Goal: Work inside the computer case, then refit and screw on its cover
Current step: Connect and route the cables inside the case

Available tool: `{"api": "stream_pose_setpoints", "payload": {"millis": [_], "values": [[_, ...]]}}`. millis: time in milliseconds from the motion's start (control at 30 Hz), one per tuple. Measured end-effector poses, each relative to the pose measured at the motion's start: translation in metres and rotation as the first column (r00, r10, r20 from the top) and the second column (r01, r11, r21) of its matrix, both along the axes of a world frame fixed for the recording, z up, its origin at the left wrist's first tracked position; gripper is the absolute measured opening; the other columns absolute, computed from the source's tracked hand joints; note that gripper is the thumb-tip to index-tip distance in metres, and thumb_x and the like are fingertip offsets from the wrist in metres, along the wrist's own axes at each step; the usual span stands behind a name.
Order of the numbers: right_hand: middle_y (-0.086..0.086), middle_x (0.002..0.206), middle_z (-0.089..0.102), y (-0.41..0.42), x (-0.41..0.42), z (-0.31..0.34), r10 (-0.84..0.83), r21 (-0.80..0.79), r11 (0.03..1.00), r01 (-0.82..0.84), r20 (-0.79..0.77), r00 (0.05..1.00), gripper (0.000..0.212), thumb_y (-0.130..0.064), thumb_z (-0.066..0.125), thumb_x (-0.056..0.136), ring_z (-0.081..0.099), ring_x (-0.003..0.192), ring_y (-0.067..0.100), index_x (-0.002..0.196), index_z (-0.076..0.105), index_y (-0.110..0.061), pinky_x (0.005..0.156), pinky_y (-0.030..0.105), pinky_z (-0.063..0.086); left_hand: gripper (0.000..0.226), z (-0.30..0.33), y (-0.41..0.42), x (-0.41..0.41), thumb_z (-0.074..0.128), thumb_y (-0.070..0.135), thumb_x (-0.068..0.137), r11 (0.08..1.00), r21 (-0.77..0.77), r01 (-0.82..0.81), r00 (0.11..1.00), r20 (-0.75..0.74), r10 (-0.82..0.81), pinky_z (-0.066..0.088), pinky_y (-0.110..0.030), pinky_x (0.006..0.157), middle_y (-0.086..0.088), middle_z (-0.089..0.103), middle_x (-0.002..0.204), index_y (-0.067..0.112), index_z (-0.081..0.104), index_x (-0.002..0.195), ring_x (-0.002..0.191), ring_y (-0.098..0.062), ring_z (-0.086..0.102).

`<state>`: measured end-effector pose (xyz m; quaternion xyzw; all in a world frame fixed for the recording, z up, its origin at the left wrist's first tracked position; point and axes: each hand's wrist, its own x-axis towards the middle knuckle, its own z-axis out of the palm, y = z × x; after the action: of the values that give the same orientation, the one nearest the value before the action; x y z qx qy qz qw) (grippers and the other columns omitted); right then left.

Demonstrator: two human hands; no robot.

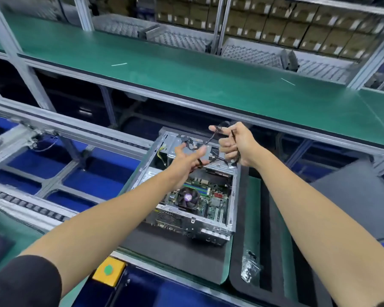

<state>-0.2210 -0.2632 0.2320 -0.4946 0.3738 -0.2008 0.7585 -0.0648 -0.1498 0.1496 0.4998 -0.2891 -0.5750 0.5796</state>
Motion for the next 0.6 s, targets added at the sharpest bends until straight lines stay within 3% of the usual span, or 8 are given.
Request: {"api": "stream_pose_setpoints", "payload": {"millis": [67, 133, 233, 300, 333, 467, 533, 600], "values": [[-0.004, 0.067, 0.021, 0.005, 0.015, -0.008, 0.015, 0.002, 1.0, -0.015, -0.009, 1.0, 0.057, -0.03, 0.036, 0.089, 0.013, 0.049, 0.008, 0.139, 0.058, -0.016, 0.038, 0.018, 0.015, 0.112, -0.009, -0.001, 0.013, 0.083, 0.044, 0.078, 1.0, 0.019, -0.005, 1.0, 0.011, 0.004, 0.032, -0.05, 0.119, -0.001, 0.077, 0.111, 0.023, 0.003, 0.154, 0.117, -0.02, 0.068], [-0.004, 0.065, 0.023, 0.008, 0.025, -0.017, 0.015, 0.007, 1.0, -0.015, -0.019, 1.0, 0.052, -0.035, 0.038, 0.087, 0.012, 0.05, 0.009, 0.131, 0.054, -0.013, 0.04, 0.019, 0.012, 0.084, -0.018, -0.005, 0.025, 0.074, 0.027, 0.093, 0.991, 0.06, -0.12, 0.992, 0.033, 0.118, 0.036, -0.05, 0.115, -0.001, 0.079, 0.099, 0.014, 0.016, 0.152, 0.103, -0.016, 0.073], [-0.003, 0.066, 0.019, 0.011, 0.029, -0.029, 0.014, -0.083, 0.996, -0.019, -0.068, 0.998, 0.036, -0.033, 0.046, 0.088, 0.012, 0.051, 0.011, 0.116, 0.054, -0.013, 0.042, 0.021, 0.012, 0.04, -0.032, -0.005, 0.045, 0.047, 0.008, 0.107, 0.961, 0.031, -0.273, 0.962, 0.004, 0.273, 0.054, -0.034, 0.081, 0.003, 0.079, 0.099, 0.012, 0.034, 0.144, 0.069, -0.014, 0.073], [0.001, 0.065, 0.017, 0.011, 0.026, -0.035, 0.005, -0.274, 0.961, -0.048, -0.154, 0.988, 0.021, -0.023, 0.052, 0.085, 0.011, 0.053, 0.014, 0.085, 0.045, -0.002, 0.045, 0.022, 0.014, 0.03, -0.039, 0.0, 0.059, 0.041, 0.008, 0.108, 0.966, -0.026, -0.257, 0.961, 0.099, 0.258, 0.053, -0.033, 0.07, 0.003, 0.079, 0.104, 0.018, 0.038, 0.136, 0.06, -0.013, 0.067], [0.001, 0.063, 0.019, 0.009, 0.024, -0.039, -0.028, -0.363, 0.93, -0.051, -0.209, 0.978, 0.022, -0.017, 0.053, 0.085, 0.012, 0.053, 0.016, 0.077, 0.036, -0.006, 0.045, 0.023, 0.015, 0.026, -0.042, 0.002, 0.067, 0.04, 0.008, 0.109, 0.975, -0.048, -0.216, 0.959, 0.174, 0.221, 0.052, -0.033, 0.069, 0.002, 0.079, 0.103, 0.018, 0.038, 0.132, 0.055, -0.012, 0.063], [0.0, 0.059, 0.052, 0.0, 0.012, -0.051, -0.167, -0.558, 0.829, -0.039, -0.313, 0.935, 0.022, -0.001, 0.054, 0.09, 0.032, 0.048, 0.012, 0.077, 0.048, -0.017, 0.045, 0.023, 0.028, 0.018, -0.042, 0.006, 0.098, 0.053, 0.016, 0.103, 1.0, -0.032, -0.002, 0.905, 0.424, 0.015, 0.039, -0.023, 0.051, -0.001, 0.078, 0.097, 0.022, 0.042, 0.116, 0.048, -0.009, 0.046], [0.005, 0.065, 0.055, -0.004, 0.007, -0.058, -0.183, -0.656, 0.743, -0.136, -0.394, 0.901, 0.024, 0.004, 0.061, 0.087, 0.042, 0.056, 0.015, 0.074, 0.052, -0.015, 0.056, 0.025, 0.038, 0.022, -0.036, 0.004, 0.112, 0.059, 0.022, 0.099, 1.0, -0.024, 0.012, 0.909, 0.416, -0.001, 0.038, -0.025, 0.051, -0.003, 0.078, 0.1, 0.022, 0.043, 0.115, 0.05, -0.012, 0.051], [0.002, 0.063, 0.054, -0.005, 0.003, -0.068, -0.225, -0.7, 0.684, -0.203, -0.468, 0.855, 0.022, -0.002, 0.064, 0.089, 0.043, 0.058, 0.014, 0.072, 0.054, -0.014, 0.06, 0.028, 0.037, 0.029, -0.029, 0.004, 0.12, 0.062, 0.031, 0.095, 0.999, -0.034, 0.042, 0.912, 0.41, -0.025, 0.037, -0.025, 0.052, 0.0, 0.078, 0.107, 0.021, 0.044, 0.115, 0.057, -0.013, 0.059]]}}
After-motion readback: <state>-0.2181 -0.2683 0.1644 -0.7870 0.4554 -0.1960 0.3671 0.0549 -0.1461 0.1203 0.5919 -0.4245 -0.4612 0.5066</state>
